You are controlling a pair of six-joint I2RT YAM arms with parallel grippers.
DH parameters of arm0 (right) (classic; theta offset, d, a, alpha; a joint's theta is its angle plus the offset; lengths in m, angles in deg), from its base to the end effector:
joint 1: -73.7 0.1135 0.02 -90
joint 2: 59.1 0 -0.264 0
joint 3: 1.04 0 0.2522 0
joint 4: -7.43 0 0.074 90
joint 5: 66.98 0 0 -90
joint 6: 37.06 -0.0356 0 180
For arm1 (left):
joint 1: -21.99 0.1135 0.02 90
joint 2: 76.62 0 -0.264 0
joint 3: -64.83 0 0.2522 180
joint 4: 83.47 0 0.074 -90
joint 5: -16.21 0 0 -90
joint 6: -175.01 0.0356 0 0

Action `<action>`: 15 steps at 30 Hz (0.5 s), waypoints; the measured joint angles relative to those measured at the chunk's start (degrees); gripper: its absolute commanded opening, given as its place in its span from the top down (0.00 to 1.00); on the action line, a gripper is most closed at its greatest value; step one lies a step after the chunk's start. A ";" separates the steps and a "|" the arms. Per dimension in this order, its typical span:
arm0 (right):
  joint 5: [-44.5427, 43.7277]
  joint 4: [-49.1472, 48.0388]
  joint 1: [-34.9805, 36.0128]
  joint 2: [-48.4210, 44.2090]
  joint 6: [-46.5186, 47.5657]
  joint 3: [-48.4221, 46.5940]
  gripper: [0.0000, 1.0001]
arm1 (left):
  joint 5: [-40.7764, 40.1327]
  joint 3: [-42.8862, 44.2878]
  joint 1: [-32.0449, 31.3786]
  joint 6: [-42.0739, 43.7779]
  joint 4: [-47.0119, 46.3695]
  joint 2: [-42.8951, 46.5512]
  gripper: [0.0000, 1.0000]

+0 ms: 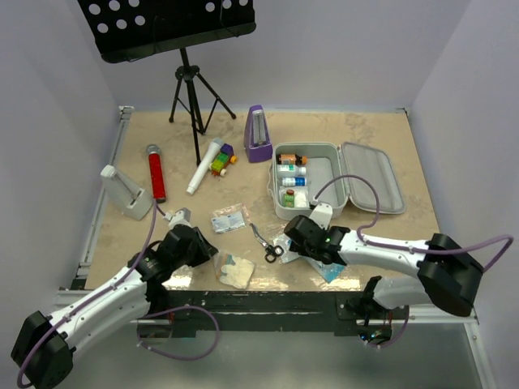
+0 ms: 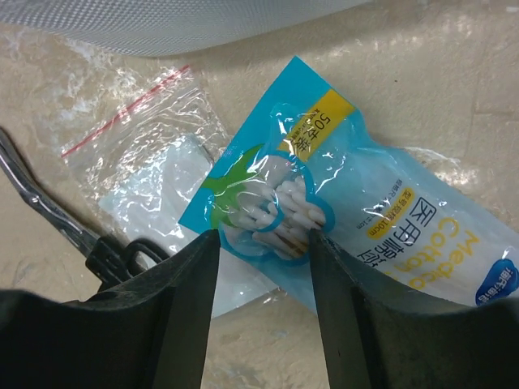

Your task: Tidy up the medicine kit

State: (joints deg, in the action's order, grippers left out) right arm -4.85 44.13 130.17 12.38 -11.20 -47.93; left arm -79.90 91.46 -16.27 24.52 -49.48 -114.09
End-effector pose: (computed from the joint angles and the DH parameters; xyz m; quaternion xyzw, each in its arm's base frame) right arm 0.1333 0.1710 0.1664 0.1225 0.9342 0.0935 0.3219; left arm 0.1089 -0.0811 0.1495 -0.1978 0.9008 -0.2590 0.2871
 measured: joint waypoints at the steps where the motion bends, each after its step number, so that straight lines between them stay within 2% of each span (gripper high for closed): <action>1: -0.09 0.26 0.02 1.53 -0.07 -0.81 0.49 | 0.00 0.00 0.00 0.02 0.00 0.13 0.71; 5: -1.64 1.01 0.98 10.47 1.77 -6.82 0.55 | 0.20 0.00 0.00 0.02 -0.11 0.31 0.71; 10: -3.13 1.49 2.62 15.43 5.11 -10.80 0.83 | 0.44 -0.02 0.00 0.02 -0.13 0.83 0.71; 11: -3.19 1.42 2.80 15.43 5.44 -10.82 0.92 | 0.44 -0.04 0.00 0.02 -0.13 1.25 0.71; 13: -3.10 1.20 2.91 15.21 5.95 -10.82 1.00 | 0.44 -0.04 0.00 0.02 -0.13 2.01 0.71; 15: -2.73 1.29 3.15 14.64 5.86 -10.82 1.00 | 0.44 -0.11 0.00 0.02 -0.15 2.47 0.71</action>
State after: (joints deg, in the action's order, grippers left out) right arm -7.59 45.42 133.32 27.03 -5.34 -58.75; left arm -79.46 91.35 -16.27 24.54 -49.64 -111.62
